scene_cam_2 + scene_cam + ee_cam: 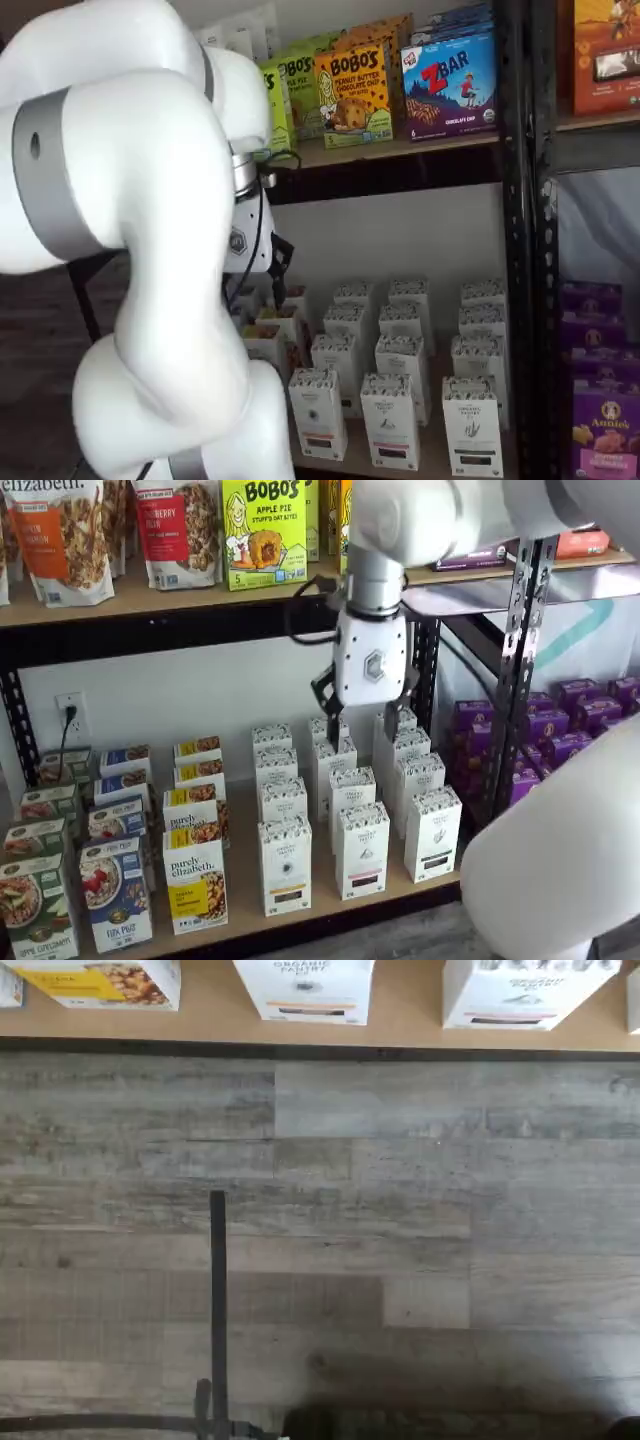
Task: Pick up the white box with a yellow strip in the middle, on the bottom shelf, the fourth box from the left
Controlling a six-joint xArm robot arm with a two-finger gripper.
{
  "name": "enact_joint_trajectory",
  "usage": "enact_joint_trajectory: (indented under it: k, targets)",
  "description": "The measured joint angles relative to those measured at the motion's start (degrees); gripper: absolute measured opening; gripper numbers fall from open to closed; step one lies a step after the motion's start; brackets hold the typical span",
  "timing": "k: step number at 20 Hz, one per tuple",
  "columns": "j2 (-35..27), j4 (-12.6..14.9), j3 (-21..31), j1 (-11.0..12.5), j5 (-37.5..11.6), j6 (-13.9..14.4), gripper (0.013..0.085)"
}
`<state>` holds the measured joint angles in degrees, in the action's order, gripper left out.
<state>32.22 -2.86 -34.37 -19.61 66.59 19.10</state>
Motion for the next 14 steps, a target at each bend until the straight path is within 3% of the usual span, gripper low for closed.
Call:
enact_joint_trajectory:
  k: [5,8,14]
  targets:
    - [-5.4,1.0,0.7,-3.0,-4.7,3.3,0.085]
    - [-8.9,1.2,1.8,-4.6,-10.4,4.8,0.085]
    - [-18.1,2.4,0.5,-6.5,-17.7,7.3,0.085]
